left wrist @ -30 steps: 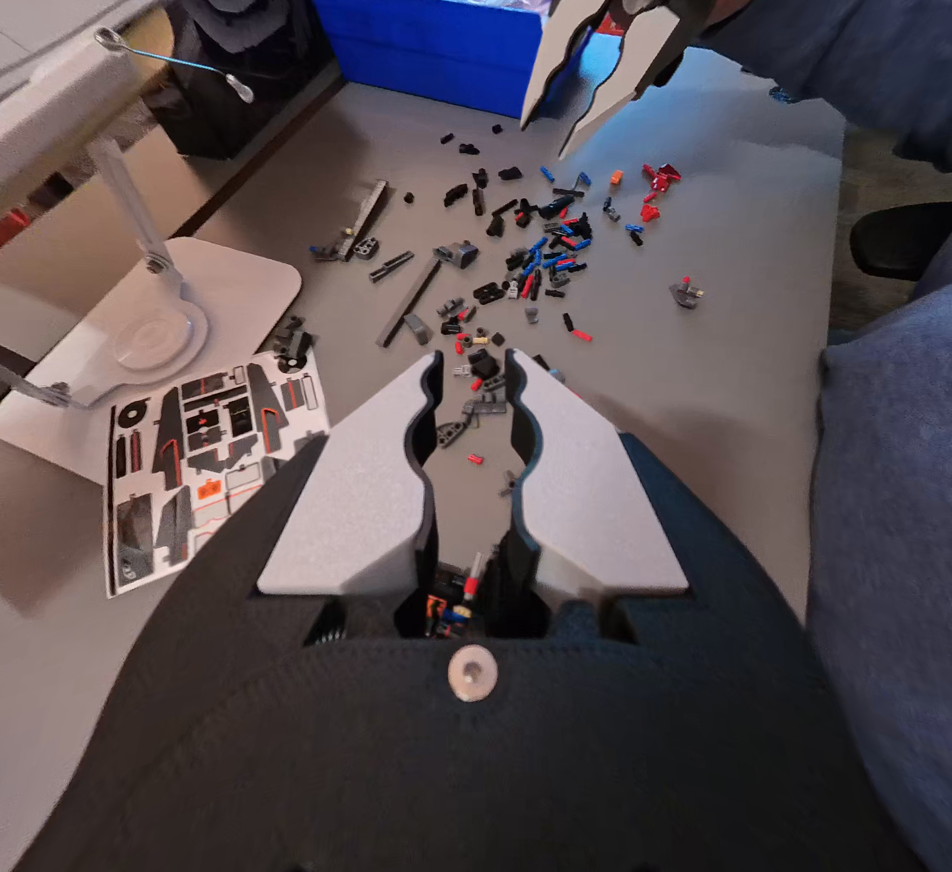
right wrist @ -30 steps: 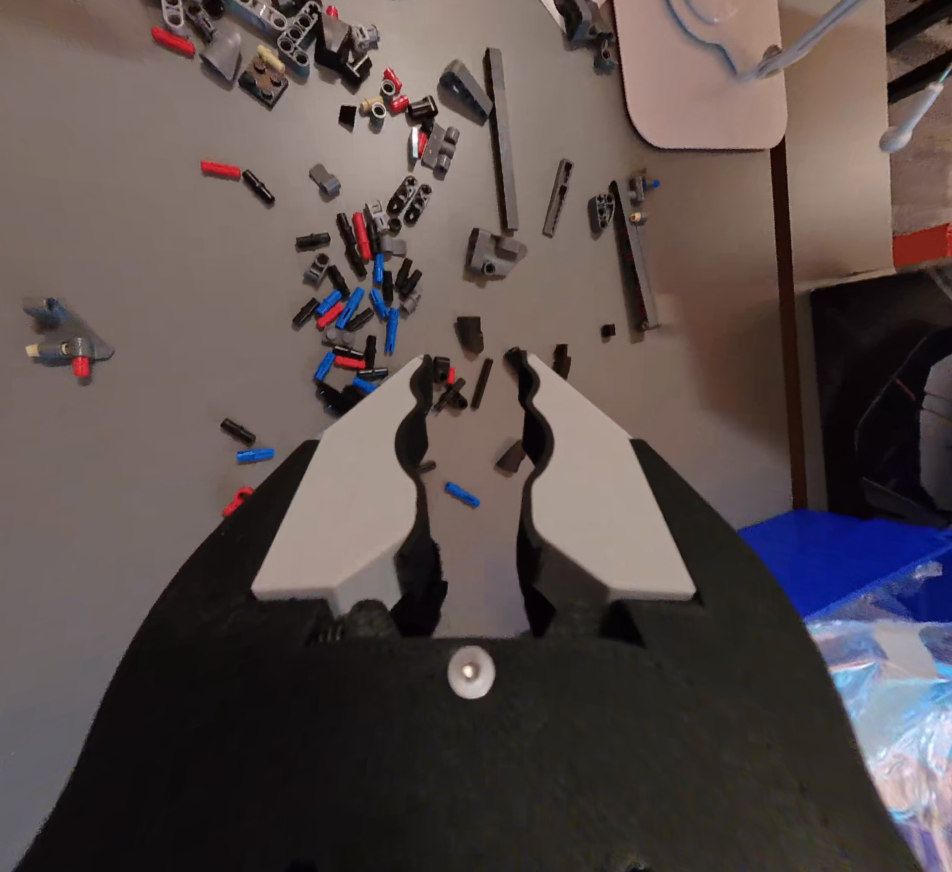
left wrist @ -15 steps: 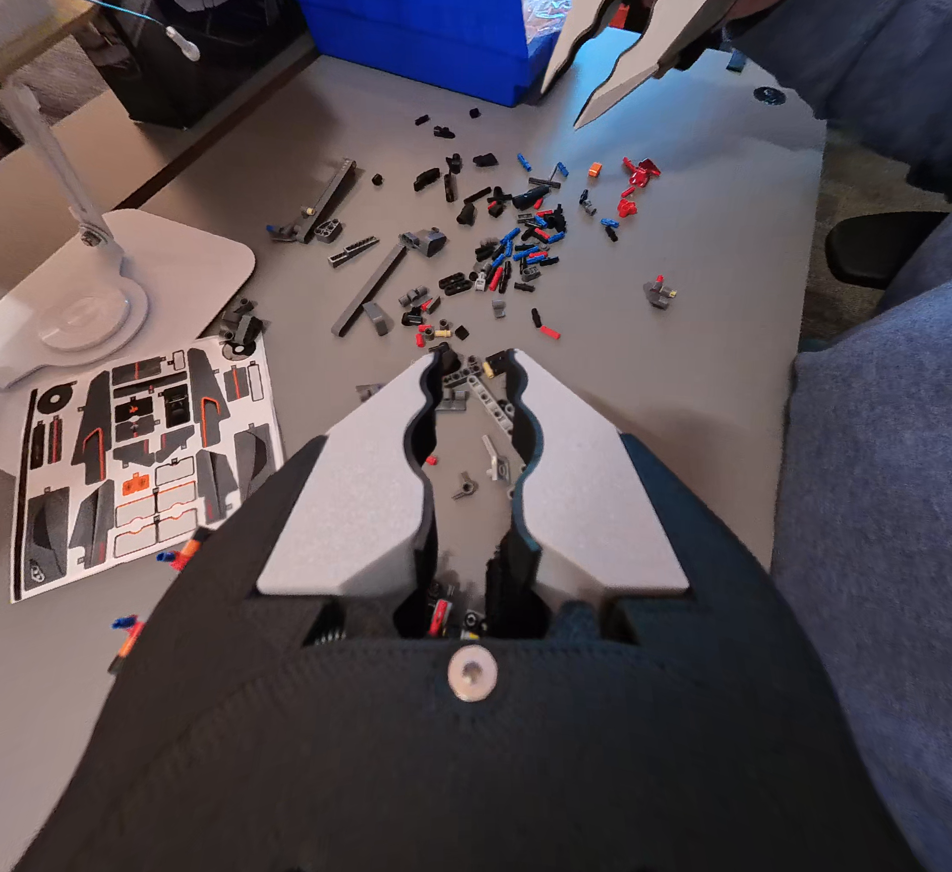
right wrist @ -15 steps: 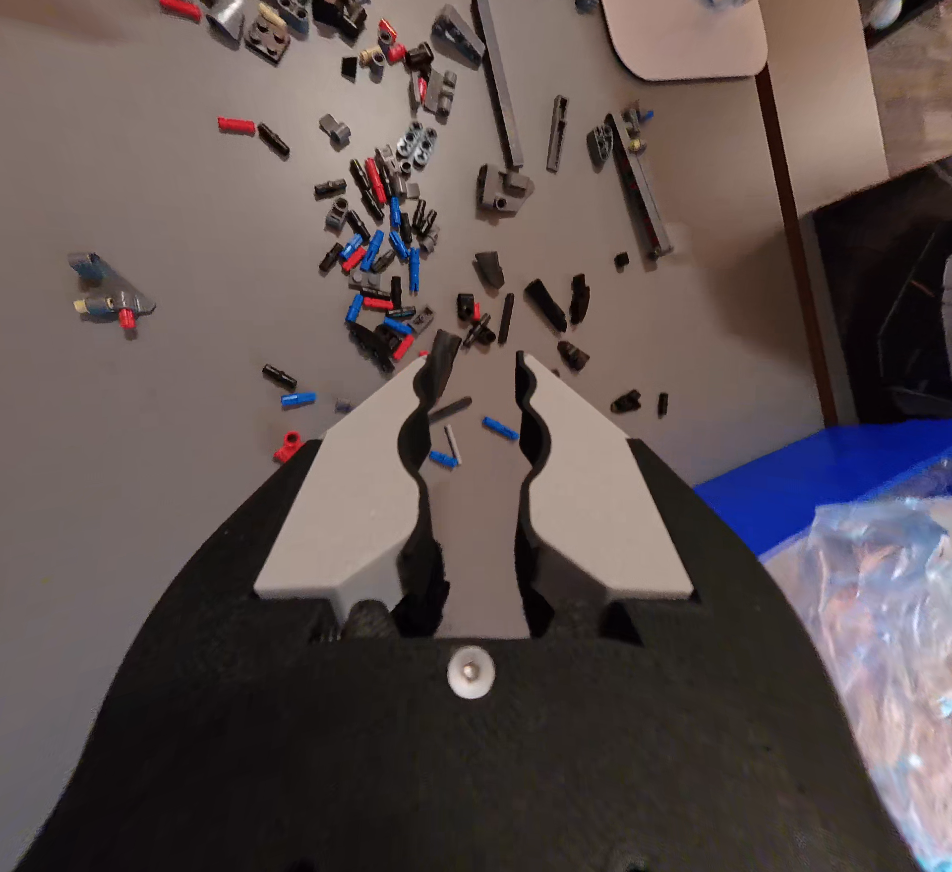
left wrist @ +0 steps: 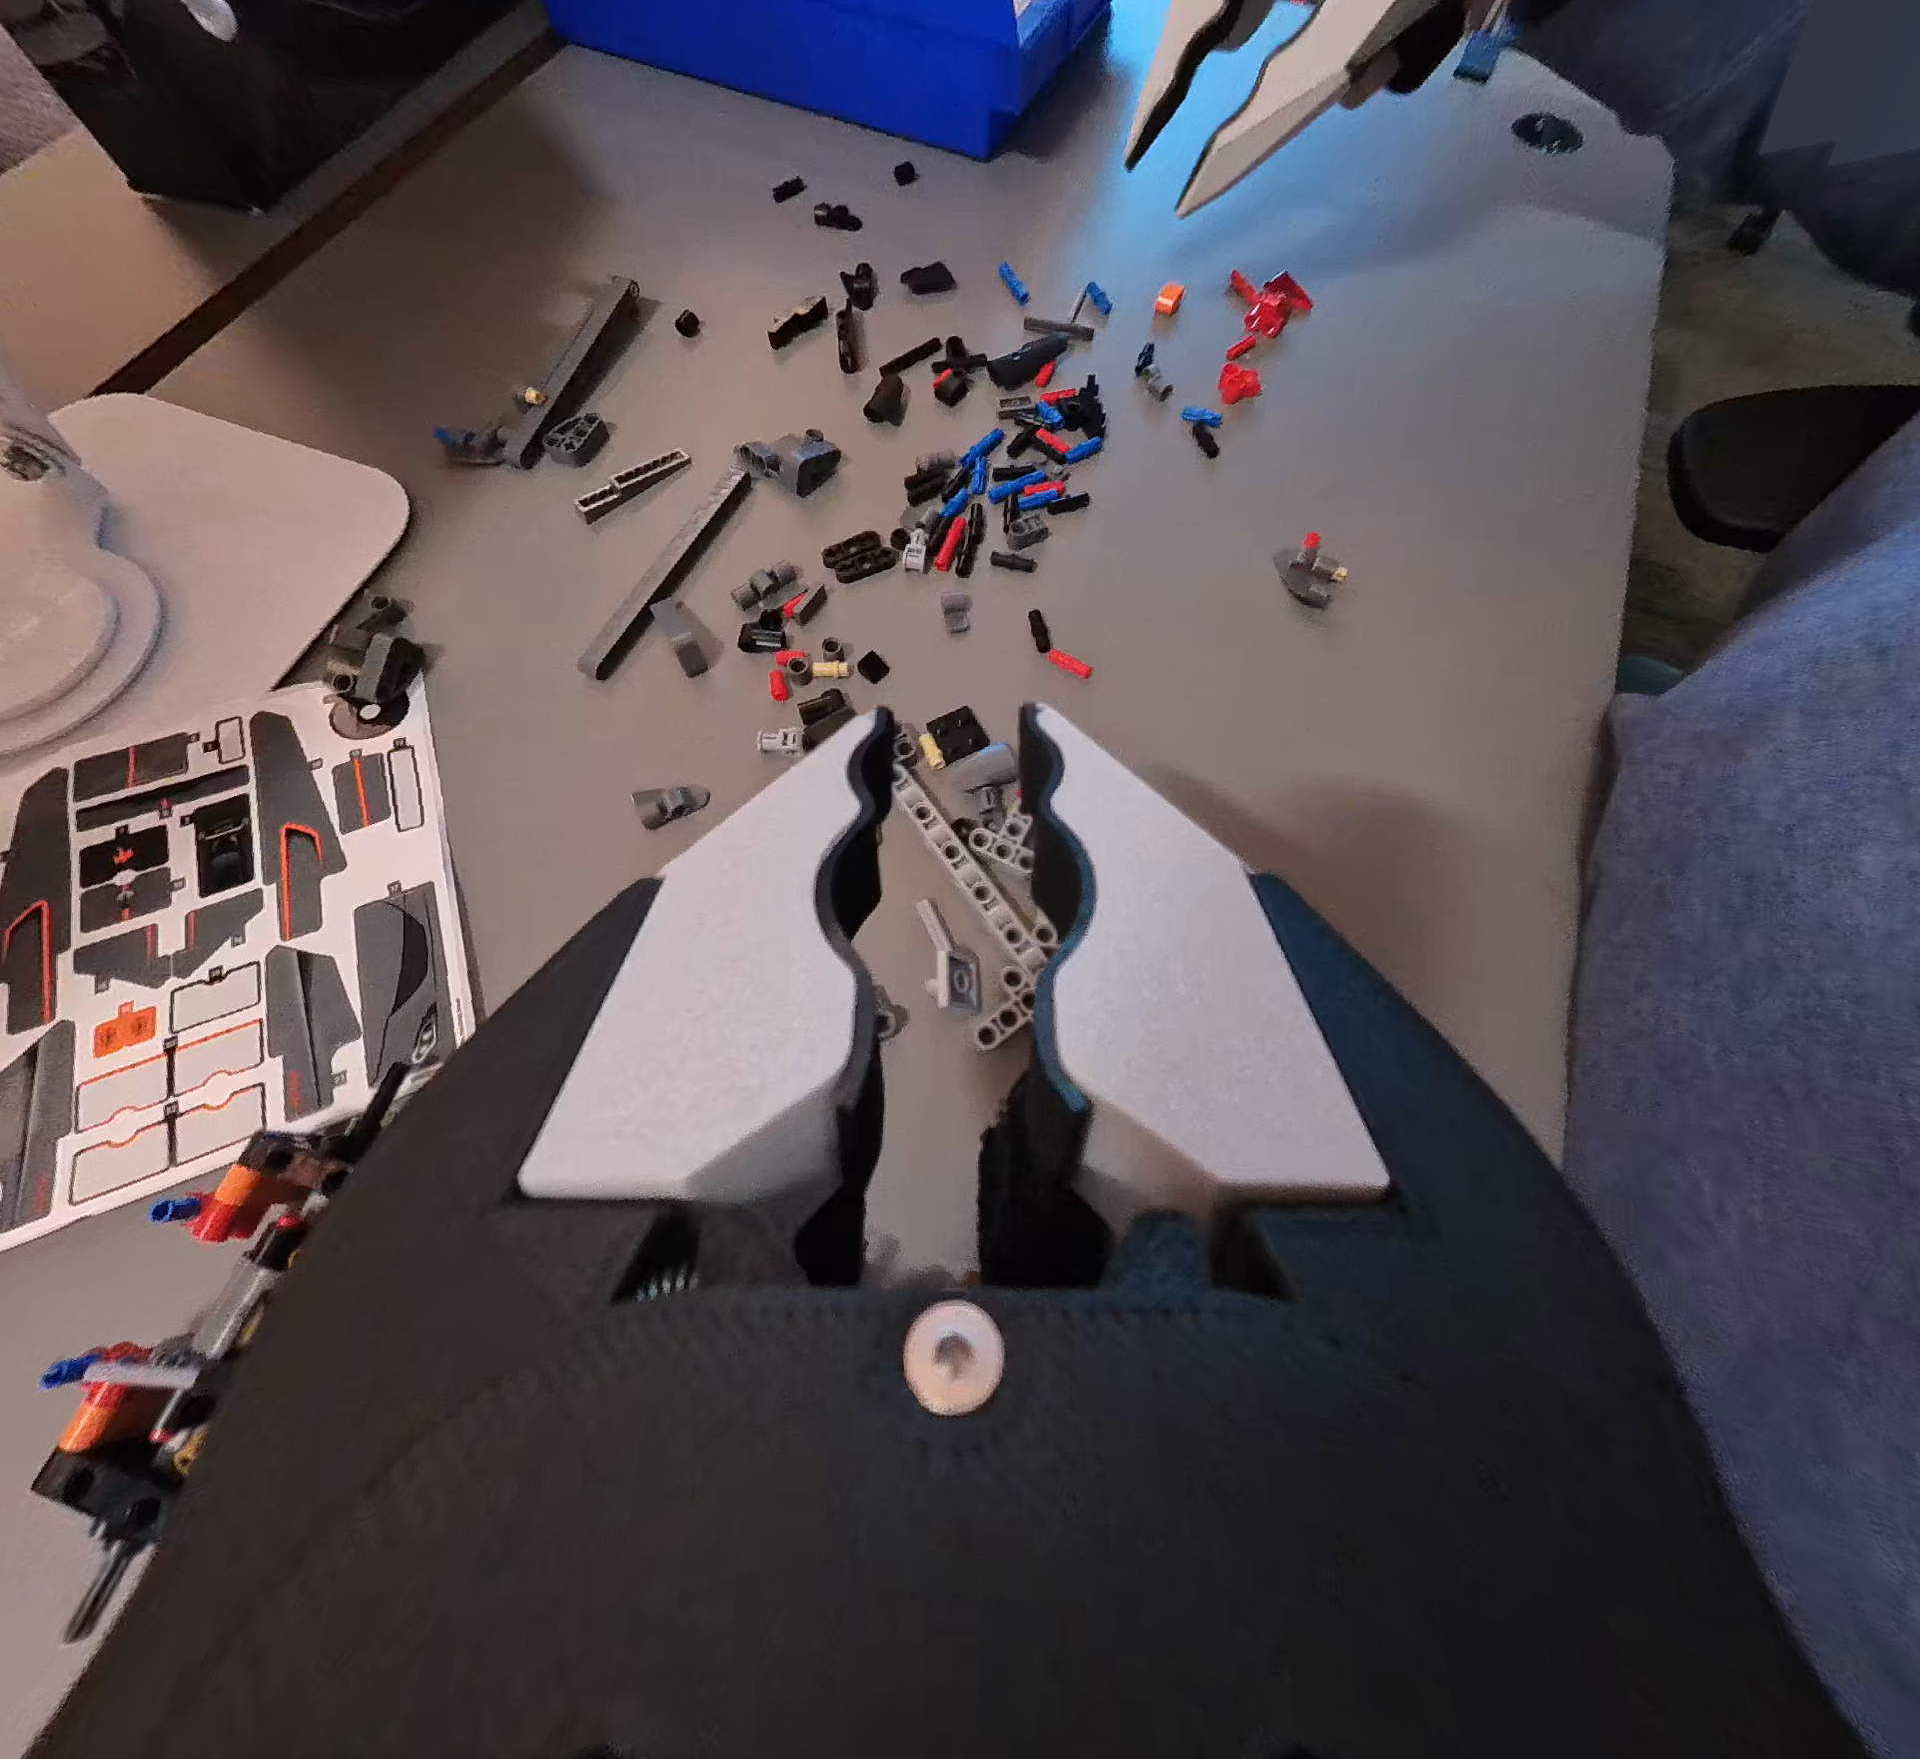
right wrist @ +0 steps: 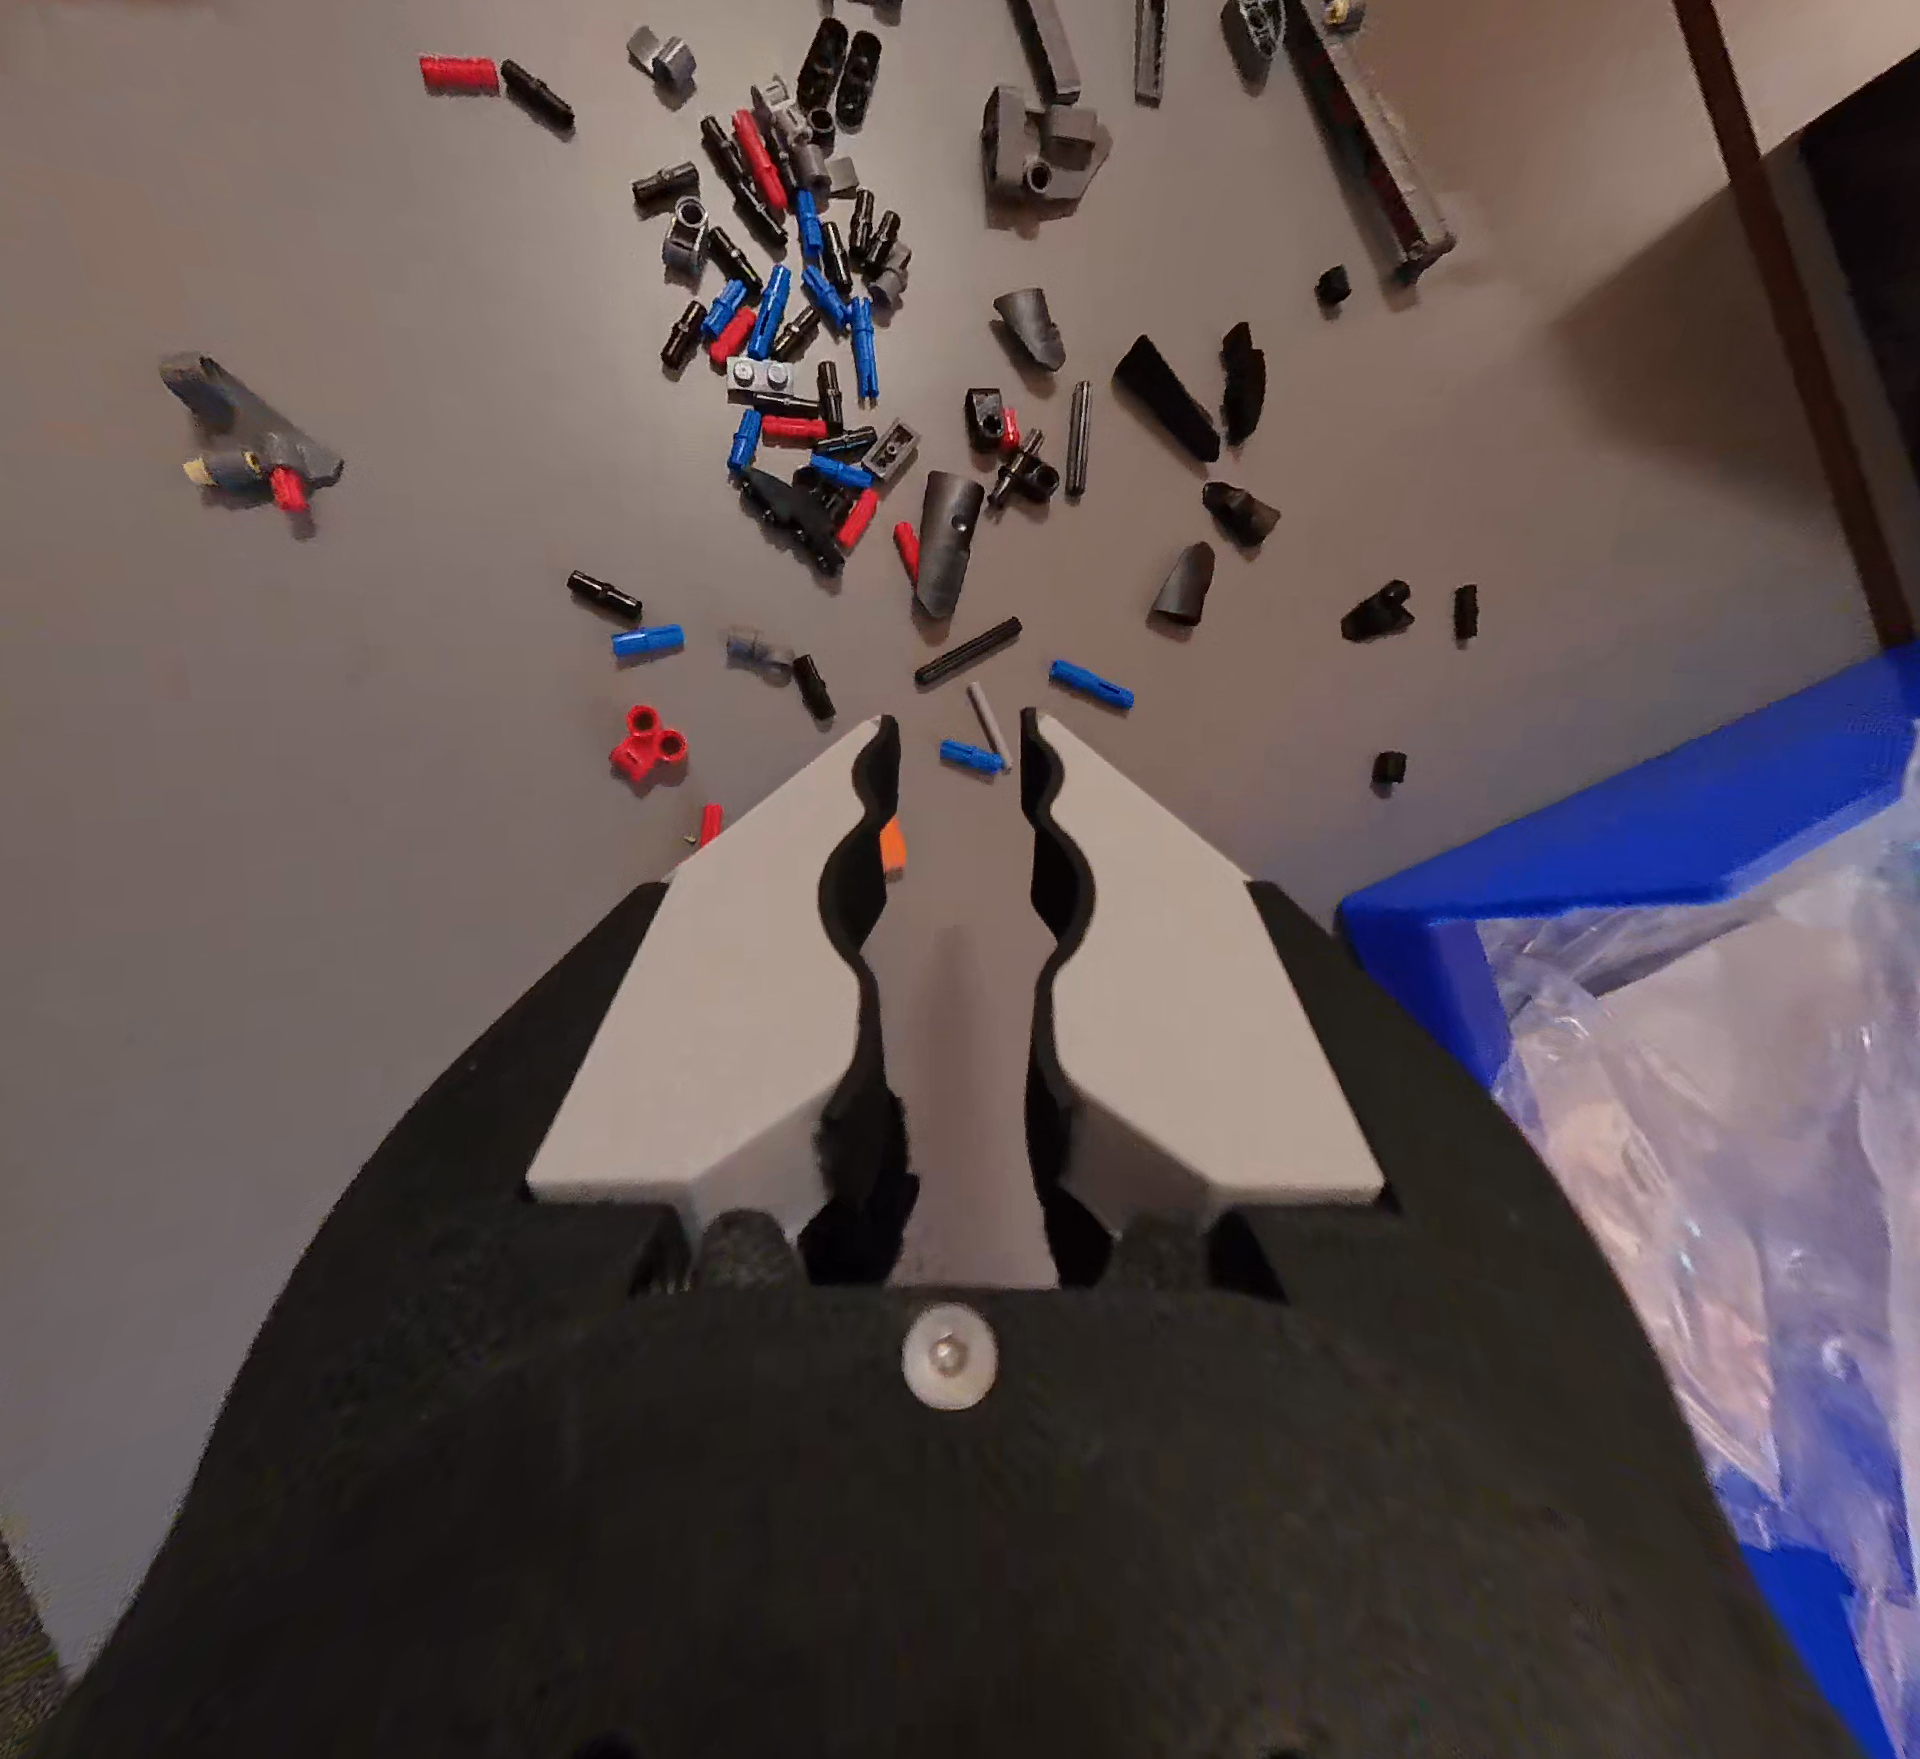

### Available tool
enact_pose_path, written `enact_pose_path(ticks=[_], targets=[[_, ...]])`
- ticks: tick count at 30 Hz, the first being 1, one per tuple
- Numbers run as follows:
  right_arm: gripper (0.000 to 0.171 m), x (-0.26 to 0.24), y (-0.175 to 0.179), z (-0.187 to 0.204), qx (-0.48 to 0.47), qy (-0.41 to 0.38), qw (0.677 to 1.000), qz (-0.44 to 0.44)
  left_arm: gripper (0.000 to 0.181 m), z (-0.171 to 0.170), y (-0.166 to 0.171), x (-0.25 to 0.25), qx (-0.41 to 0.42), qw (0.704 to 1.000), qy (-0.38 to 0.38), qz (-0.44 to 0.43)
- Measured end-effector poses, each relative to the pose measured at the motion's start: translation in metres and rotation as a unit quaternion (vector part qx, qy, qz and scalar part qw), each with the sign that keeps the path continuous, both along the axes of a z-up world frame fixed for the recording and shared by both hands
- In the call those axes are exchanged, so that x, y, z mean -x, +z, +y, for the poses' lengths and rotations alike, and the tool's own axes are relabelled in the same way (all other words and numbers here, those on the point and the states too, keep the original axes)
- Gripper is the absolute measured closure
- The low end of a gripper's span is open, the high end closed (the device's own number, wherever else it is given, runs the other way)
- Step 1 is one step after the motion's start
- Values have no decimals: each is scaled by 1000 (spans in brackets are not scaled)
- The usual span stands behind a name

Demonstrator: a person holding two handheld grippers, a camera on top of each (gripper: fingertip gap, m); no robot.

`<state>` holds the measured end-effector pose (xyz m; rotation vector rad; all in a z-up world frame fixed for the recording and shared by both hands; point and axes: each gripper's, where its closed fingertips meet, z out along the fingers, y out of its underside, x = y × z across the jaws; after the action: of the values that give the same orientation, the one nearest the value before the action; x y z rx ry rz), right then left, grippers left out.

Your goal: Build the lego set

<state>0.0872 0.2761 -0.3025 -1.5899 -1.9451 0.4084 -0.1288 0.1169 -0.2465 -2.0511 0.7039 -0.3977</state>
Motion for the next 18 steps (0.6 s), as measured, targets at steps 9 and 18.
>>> enact_pose_path(ticks=[9, 18], targets=[[149, 22, -9, 3, -3, 23, 1000, -8, 159, 0, -11, 17, 11, 999, 23, 23], [150, 50, -7, 8, 5, 42, 999, 9, 159, -3, -14, 29, 19, 999, 39, 23]])
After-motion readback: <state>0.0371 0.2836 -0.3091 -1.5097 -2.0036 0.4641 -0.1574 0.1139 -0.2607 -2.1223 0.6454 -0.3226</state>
